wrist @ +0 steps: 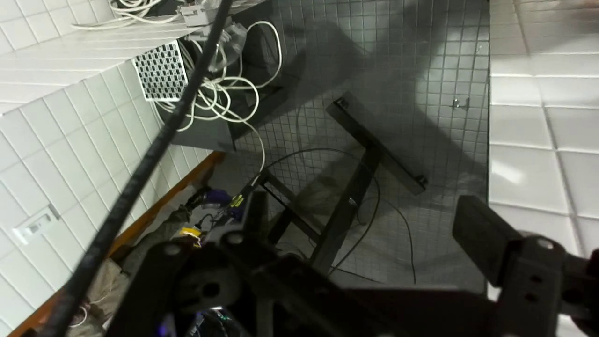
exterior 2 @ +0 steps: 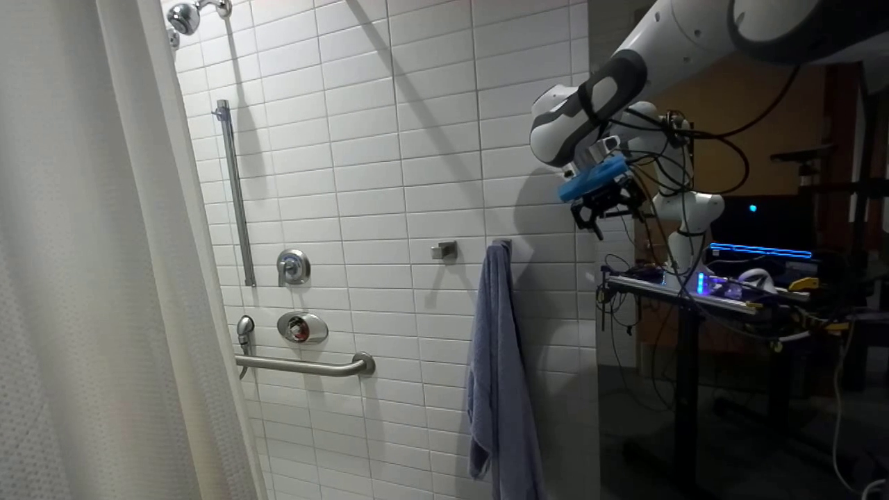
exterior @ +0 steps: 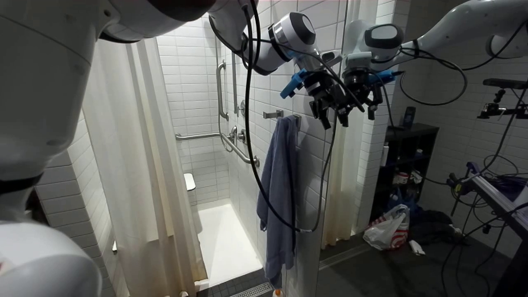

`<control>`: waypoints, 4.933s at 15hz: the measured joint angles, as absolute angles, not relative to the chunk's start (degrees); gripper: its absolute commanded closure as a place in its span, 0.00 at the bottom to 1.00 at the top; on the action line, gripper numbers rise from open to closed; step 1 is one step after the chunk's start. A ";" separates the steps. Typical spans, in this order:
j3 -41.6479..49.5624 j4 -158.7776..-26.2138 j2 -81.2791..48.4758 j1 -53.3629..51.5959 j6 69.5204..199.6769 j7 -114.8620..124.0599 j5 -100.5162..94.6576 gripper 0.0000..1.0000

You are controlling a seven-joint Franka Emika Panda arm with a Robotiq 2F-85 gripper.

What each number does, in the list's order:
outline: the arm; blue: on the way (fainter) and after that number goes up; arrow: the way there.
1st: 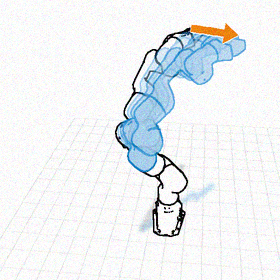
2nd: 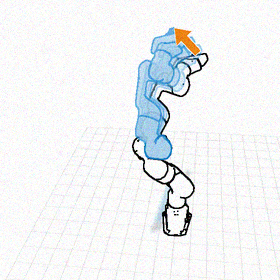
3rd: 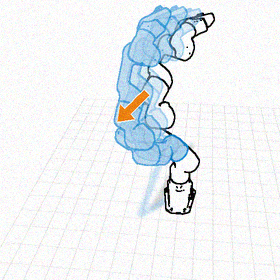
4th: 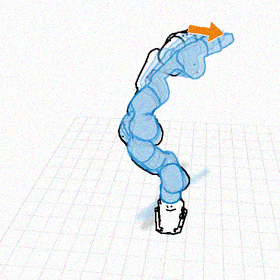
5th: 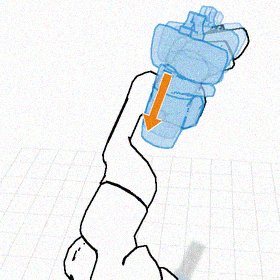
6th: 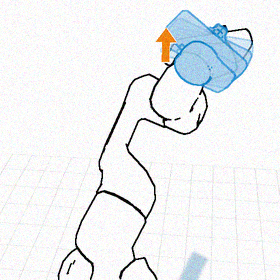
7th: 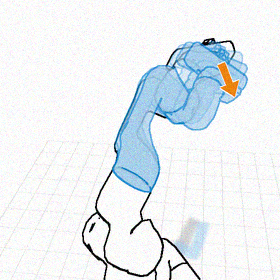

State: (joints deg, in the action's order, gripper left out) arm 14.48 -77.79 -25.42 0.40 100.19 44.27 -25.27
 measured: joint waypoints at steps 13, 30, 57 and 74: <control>11.27 -78.09 -26.79 -6.93 100.57 45.36 -40.03 0.00; 10.77 -78.09 -26.89 -6.59 100.69 45.36 -40.03 0.00; 1.98 -87.36 -25.19 -10.19 106.46 49.92 -73.69 0.00; 0.42 -84.91 -30.89 -7.97 109.02 16.51 -79.04 0.00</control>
